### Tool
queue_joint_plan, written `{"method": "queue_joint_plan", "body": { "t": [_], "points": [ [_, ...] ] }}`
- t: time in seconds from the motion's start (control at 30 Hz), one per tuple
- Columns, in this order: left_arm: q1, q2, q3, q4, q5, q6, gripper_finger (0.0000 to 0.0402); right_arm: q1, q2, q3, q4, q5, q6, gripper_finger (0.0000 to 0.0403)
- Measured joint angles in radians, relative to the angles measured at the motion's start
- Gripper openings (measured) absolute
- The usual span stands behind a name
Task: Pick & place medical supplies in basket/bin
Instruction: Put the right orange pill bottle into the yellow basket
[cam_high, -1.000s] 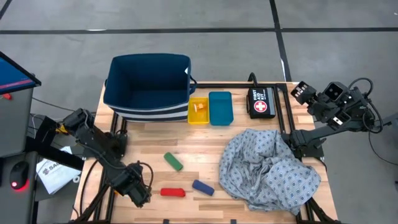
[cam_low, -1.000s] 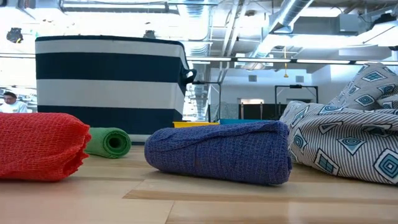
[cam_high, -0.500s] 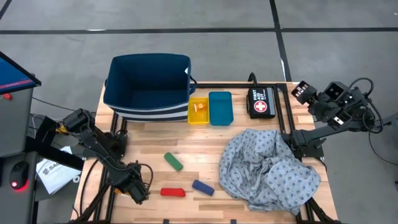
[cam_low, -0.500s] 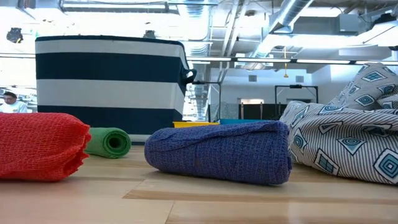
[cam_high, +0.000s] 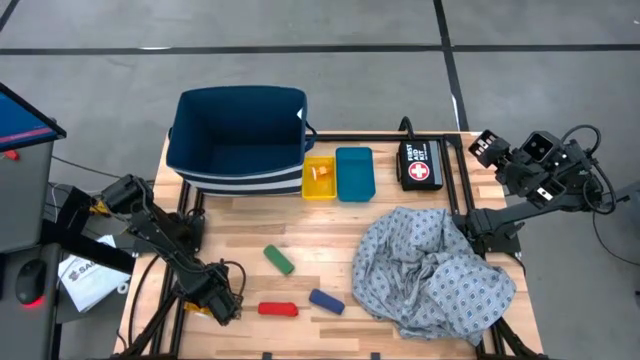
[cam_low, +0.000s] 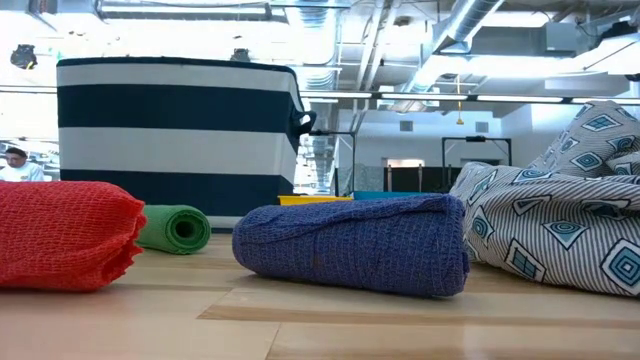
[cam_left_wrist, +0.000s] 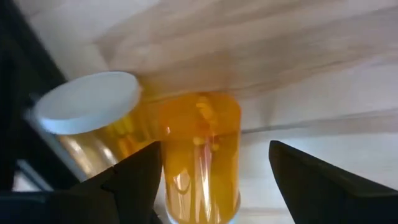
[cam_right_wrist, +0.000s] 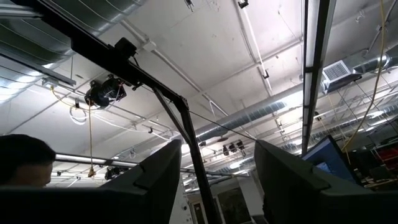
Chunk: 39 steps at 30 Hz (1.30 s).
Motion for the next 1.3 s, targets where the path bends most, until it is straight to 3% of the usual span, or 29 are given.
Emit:
{"method": "queue_joint_plan", "body": {
  "t": [0.17,0.43,0.9,1.3],
  "points": [
    [0.000,0.000,-0.025,0.106,-0.020,0.001,0.0282,0.000,0.000,0.000,0.000,0.000,0.000,0.0201],
    [0.000,0.000,-0.030,0.110,-0.020,0.035,0.0275,0.000,0.000,0.000,0.000,0.000,0.000,0.0201],
    [0.000,0.000,-0.030,0.130,-0.040,0.038,0.0175,0.000,0.000,0.000,0.000,0.001,-0.008,0.0201],
    [0.036,-0.007,-0.030,0.244,-0.069,0.129,0.0192,-0.001,0.000,0.000,0.001,0.008,-0.008,0.0201]
  ]
}}
